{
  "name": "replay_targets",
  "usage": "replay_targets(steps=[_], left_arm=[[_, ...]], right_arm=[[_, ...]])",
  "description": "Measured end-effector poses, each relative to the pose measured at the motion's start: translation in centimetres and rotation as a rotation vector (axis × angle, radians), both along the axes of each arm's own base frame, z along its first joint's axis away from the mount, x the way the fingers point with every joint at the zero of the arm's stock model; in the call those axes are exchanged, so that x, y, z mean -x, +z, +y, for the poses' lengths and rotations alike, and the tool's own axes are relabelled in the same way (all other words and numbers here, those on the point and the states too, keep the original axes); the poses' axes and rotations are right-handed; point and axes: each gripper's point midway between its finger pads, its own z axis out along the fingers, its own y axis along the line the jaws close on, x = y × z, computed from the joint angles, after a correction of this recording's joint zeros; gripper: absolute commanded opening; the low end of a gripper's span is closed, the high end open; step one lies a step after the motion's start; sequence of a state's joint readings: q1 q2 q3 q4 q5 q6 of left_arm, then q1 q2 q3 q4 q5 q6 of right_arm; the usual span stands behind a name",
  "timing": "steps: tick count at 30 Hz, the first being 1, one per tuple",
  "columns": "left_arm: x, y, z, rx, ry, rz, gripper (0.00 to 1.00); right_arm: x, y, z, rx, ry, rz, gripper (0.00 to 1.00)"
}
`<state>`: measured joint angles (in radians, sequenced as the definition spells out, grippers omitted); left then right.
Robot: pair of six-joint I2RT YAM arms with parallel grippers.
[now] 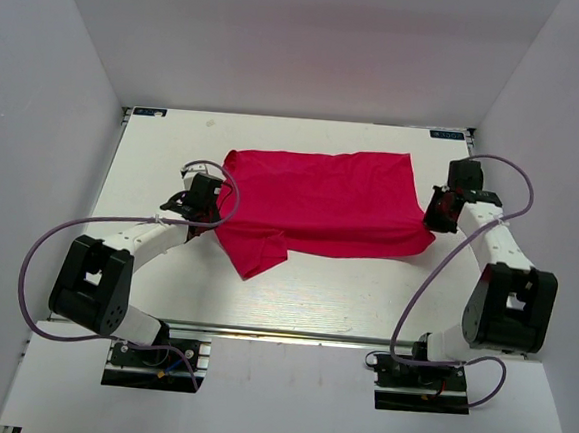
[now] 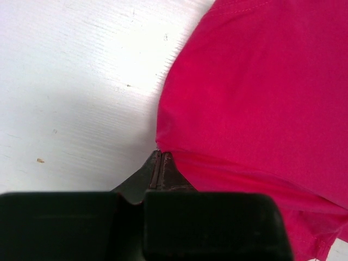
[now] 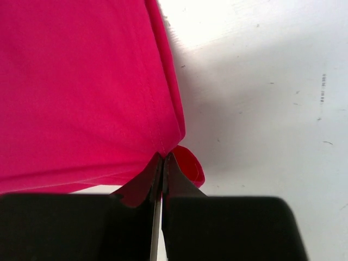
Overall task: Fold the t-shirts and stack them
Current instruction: Flatten out the tshirt
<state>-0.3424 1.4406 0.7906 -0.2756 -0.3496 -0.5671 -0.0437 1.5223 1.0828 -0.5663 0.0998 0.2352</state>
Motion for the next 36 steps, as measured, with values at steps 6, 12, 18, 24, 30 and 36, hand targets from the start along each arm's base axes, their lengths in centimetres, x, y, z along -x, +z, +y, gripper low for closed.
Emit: replay_targets(steps=[6,12,18,24,30,36], left_arm=[[0.2,0.4,0.1,-0.002,-0.003,-0.005,0.0],[-0.1,2.2,0.0,0.014,-0.006,-0.057,0.0],[0.1,1.9,0.0,0.013,-0.009,-0.05,0.0],[0.4,1.0,-0.2,0.016,-0.019,-0.022,0.0],[0.5,0.4,-0.3,0.015,-0.024,-0.001,0.0],[0.6,0.1,-0.4,0.018,-0.029,0.008,0.0]], right_arm=[[-0.3,3.6,0.7,-0.027,0.023,-0.115,0.07],[-0.3,2.8,1.1,-0.054,0.024,-0.122,0.15],[3.7,-3.9,-1.6,0.061,-0.134,0.122,0.51],[5.7,-6.1,-2.2,0.097,-0.172,0.224,0.74],[3.5,-3.7,-0.9,0.028,-0.112,0.076,0.72],[3.1,-3.8,0.6,-0.043,-0.05,0.058,0.62]])
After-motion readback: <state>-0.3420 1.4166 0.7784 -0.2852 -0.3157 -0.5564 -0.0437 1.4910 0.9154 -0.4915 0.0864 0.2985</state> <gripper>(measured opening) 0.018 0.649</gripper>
